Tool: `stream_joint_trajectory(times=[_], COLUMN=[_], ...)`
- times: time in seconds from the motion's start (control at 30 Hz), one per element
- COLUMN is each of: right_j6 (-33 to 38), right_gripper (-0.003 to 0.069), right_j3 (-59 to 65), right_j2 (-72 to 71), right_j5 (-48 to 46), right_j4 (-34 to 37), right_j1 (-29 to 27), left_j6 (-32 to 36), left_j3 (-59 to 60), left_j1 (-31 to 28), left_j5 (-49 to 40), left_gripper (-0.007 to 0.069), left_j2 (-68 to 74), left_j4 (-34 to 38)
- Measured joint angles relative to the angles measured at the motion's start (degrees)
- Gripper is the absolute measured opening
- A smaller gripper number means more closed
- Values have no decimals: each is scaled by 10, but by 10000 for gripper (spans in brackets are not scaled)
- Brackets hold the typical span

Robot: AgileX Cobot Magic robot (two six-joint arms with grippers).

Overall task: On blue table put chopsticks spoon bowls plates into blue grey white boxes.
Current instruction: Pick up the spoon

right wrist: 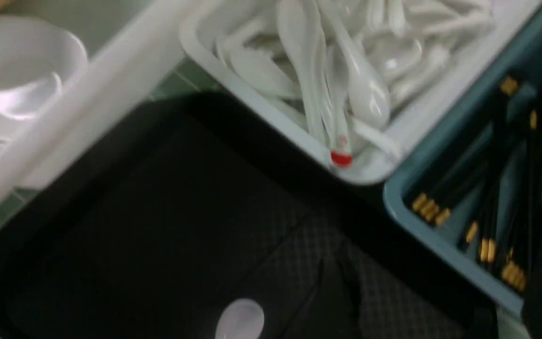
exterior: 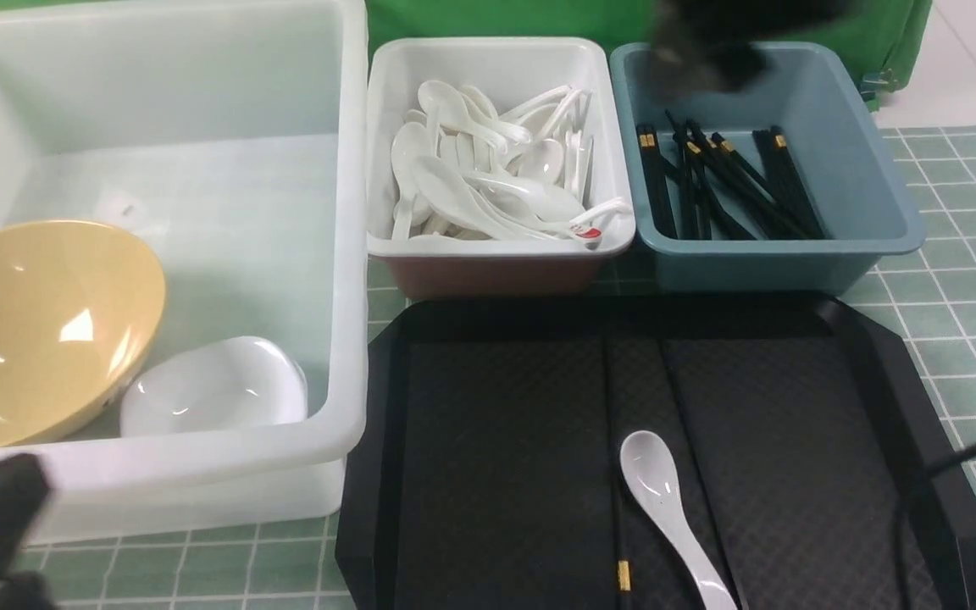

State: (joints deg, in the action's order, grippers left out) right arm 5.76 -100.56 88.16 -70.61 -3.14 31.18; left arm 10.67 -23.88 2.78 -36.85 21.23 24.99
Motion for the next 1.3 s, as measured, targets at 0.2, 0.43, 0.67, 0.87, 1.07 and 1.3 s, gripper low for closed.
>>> stream_joint_trajectory(times=[0.2,0.43,0.67,0.87,1.07,1.3], right_j6=[-15,-63,-123,-157,-178,-182], right_gripper=[538,538,538,538,538,538], right_j3=[267,491,566,573,591,591], right_j2=[-90,-158,-175,-176,-176,-176], right_j5=[54,173,166,206,302,315], right_j4=[5,3,-114,-140,-144,-145], right_j1=[-4,-6,-22,-56,-72,-75], left_j6=[206,272,147,107,125,151], left_j3=[-120,-253,-443,-533,-604,-639], left_j1=[52,179,366,415,417,417], left_j5=[-82,-133,-151,-144,-115,-61], left_gripper=[20,20,43,186,390,402], left_j2=[213,444,649,752,876,962], left_j4=[240,264,47,-59,-72,-72])
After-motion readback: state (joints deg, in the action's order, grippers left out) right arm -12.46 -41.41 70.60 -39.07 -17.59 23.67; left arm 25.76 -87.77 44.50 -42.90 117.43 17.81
